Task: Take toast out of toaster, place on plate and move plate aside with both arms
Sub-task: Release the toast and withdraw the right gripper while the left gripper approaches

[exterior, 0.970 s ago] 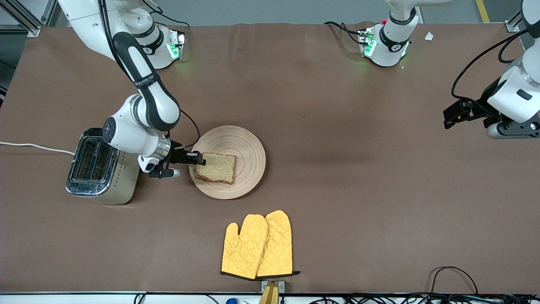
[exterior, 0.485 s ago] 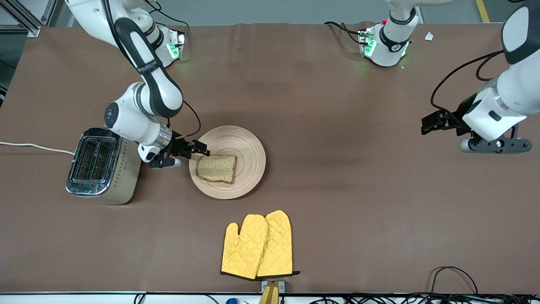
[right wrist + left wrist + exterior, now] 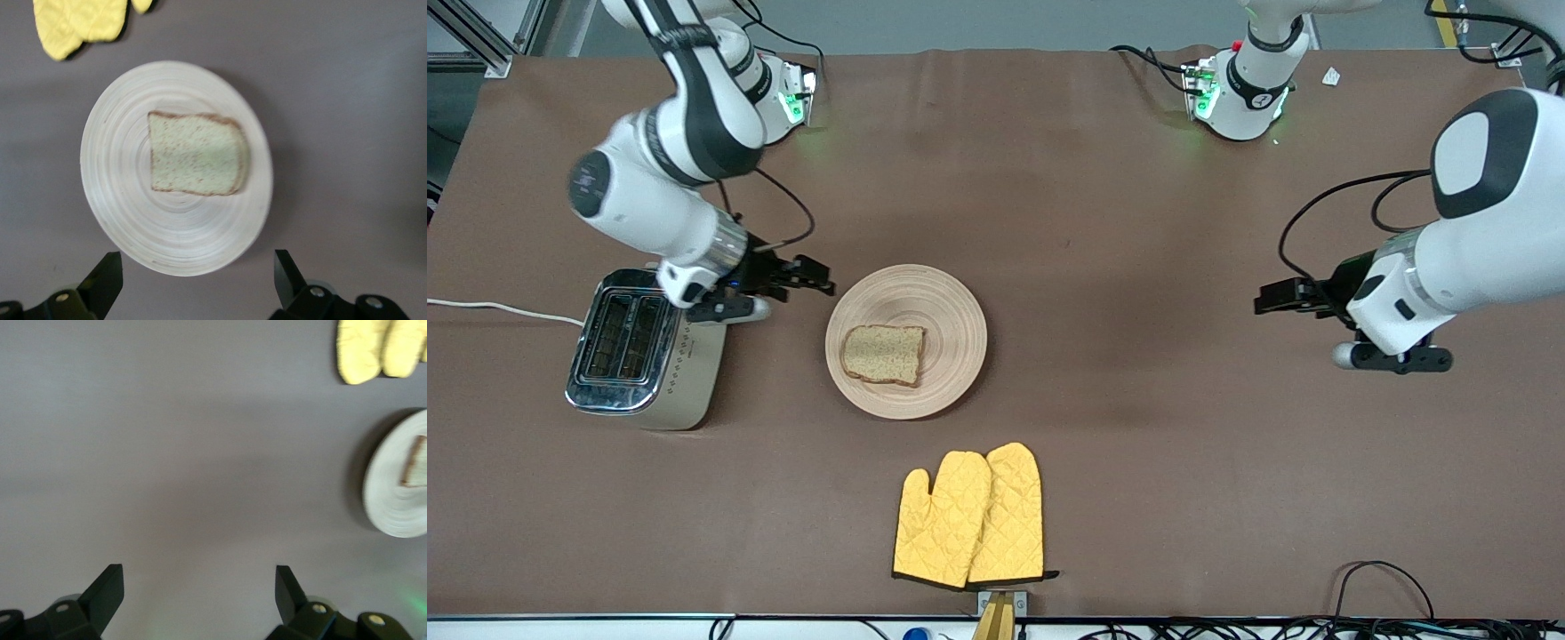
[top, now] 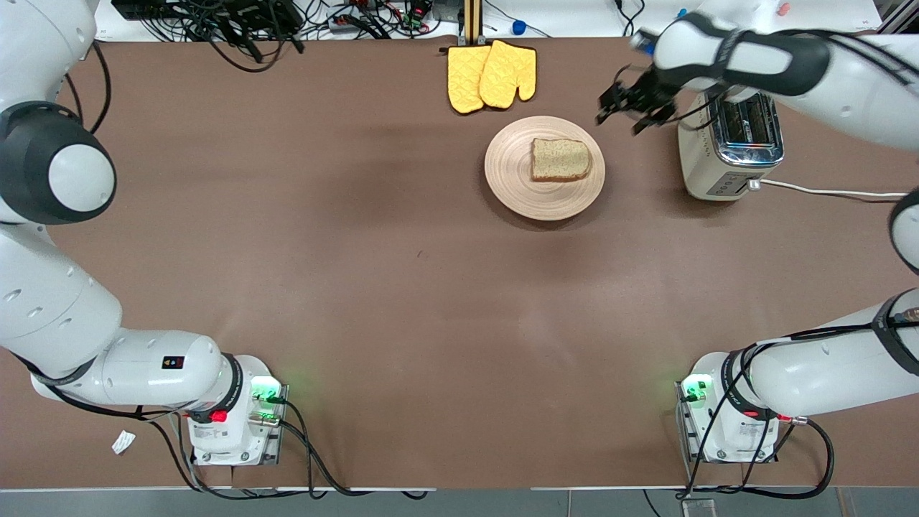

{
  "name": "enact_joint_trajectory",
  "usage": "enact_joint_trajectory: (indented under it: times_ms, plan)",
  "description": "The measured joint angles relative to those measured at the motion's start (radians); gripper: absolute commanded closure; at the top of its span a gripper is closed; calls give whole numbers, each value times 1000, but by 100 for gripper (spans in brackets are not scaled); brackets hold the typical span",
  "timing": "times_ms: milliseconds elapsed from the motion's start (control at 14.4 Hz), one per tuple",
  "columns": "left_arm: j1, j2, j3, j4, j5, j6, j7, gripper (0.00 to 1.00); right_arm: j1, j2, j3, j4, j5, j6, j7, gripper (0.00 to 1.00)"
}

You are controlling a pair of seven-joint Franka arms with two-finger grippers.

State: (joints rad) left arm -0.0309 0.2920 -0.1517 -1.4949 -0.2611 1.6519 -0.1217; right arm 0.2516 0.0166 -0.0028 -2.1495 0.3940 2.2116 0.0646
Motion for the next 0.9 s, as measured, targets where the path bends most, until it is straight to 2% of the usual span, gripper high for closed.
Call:
enact_joint_trajectory:
  times_ms: [347,693,901]
  plan:
    - [-16,53,-43,0,-84,80,1,0,-239,-93,-11,162,-244,-259,4,0]
    - [-36,93,-54,-1,-269,129,1,0,-343,-215,-12,248,-361,-441,-10,0]
    - [-72,113,-55,-1,-367,166,1,0,-370,-304,-11,333,-376,-619,-16,0]
